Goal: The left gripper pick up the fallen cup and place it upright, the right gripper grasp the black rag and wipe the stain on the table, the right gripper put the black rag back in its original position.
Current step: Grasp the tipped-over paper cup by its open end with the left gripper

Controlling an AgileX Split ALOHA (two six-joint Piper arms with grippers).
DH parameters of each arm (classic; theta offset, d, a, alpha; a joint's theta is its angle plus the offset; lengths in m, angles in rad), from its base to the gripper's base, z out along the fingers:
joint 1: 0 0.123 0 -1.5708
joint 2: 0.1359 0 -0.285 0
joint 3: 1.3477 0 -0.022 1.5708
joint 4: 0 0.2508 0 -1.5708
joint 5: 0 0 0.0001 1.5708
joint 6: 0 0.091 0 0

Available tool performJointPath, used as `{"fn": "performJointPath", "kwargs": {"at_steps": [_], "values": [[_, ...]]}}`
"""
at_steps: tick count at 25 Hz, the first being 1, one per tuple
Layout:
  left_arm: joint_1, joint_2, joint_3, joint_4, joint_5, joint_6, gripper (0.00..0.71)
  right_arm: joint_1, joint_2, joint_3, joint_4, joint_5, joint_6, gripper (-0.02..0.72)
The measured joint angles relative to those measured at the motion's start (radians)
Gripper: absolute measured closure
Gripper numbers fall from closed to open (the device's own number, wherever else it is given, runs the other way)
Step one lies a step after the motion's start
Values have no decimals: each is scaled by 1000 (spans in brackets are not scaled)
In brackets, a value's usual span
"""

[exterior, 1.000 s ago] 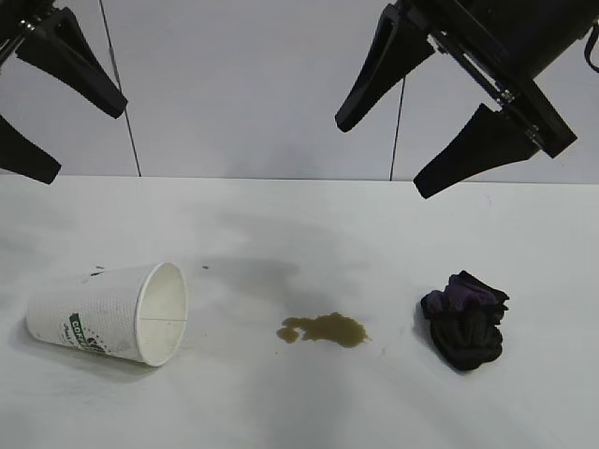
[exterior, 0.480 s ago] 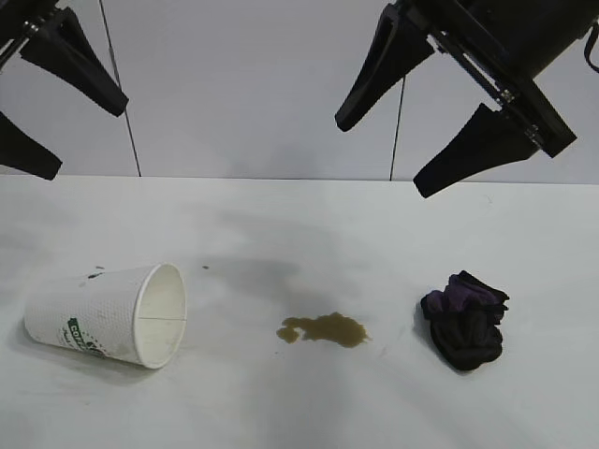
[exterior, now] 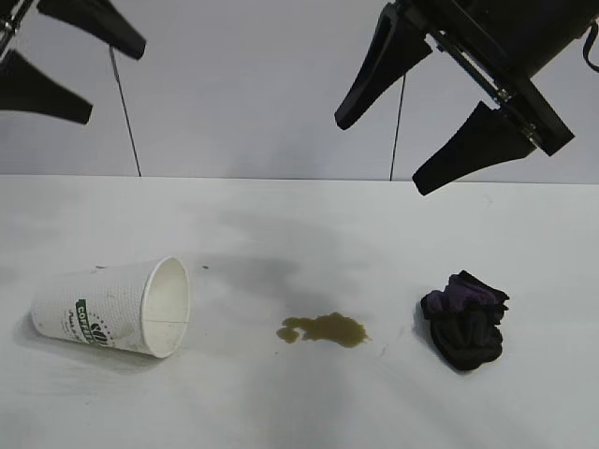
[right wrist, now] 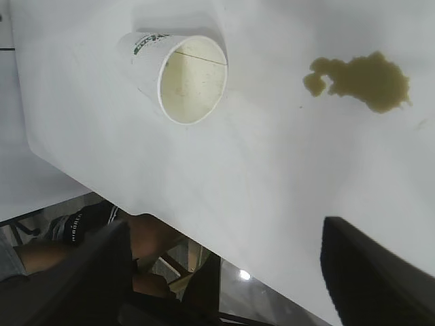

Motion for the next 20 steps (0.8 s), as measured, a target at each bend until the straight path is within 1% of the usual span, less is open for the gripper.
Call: {"fn": "performJointPath", "kwargs": {"at_steps": [2, 3, 4, 6, 9, 12, 13, 14, 16, 20], "values": [[-54, 0, -64, 57, 56, 94, 106, 0, 0, 0, 0, 0, 0, 168], [-84, 0, -98, 106, 73, 137, 106, 0, 0, 0, 0, 0, 0, 168], [-124, 0, -128, 182, 82, 173, 106, 0, 0, 0, 0, 0, 0, 168], [-213, 0, -168, 354, 83, 227, 106, 0, 0, 0, 0, 0, 0, 168], [-344, 0, -182, 683, 64, 270, 106, 0, 0, 0, 0, 0, 0, 168], [-449, 16, -180, 941, 31, 279, 106, 0, 0, 0, -1, 0, 0, 168], [-476, 29, -179, 990, 20, 280, 106, 0, 0, 0, -2, 0, 0, 168], [-495, 49, -179, 1034, 12, 284, 106, 0, 0, 0, -3, 0, 0, 168], [-527, 96, -179, 1084, 2, 294, 106, 0, 0, 0, -3, 0, 0, 168], [-544, 201, -177, 1102, 4, 320, 106, 0, 0, 0, -8, -1, 0, 168]]}}
